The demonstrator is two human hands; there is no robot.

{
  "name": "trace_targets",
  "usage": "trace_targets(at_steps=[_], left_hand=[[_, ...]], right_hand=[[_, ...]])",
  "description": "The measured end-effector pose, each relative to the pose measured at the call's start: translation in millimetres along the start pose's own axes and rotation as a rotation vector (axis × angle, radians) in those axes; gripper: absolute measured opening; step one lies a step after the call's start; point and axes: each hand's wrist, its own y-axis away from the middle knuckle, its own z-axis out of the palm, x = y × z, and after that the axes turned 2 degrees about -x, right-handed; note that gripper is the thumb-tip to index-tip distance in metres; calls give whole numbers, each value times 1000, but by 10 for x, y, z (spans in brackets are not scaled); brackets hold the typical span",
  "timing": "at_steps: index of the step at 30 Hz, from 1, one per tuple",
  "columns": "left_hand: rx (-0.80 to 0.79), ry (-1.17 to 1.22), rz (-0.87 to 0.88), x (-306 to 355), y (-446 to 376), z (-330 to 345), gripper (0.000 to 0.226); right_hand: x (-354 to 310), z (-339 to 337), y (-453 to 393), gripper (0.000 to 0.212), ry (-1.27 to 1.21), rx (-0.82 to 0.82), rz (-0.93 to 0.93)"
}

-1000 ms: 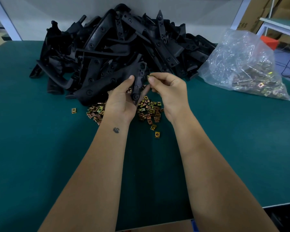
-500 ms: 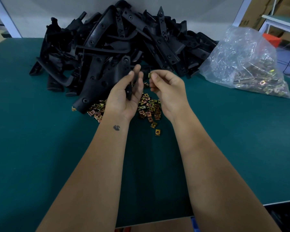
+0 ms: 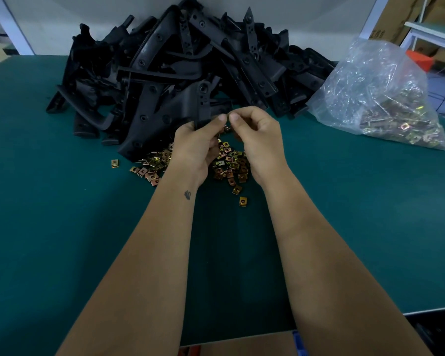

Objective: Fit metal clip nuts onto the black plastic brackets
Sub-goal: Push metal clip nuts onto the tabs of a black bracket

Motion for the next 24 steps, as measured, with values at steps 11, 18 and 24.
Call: trace_targets(at_steps=[11,18,24], left_hand=[[51,-63,16,-30,-20,-8,5],[8,129,-14,-25,-33,-29,8],[-42,213,-12,-28,-59,-45,5]], right_hand=[[0,27,9,17,79,-22,-22],[-8,33,13,16,32,-42,-12],[-13,35,14,15,-62,-30,-28]])
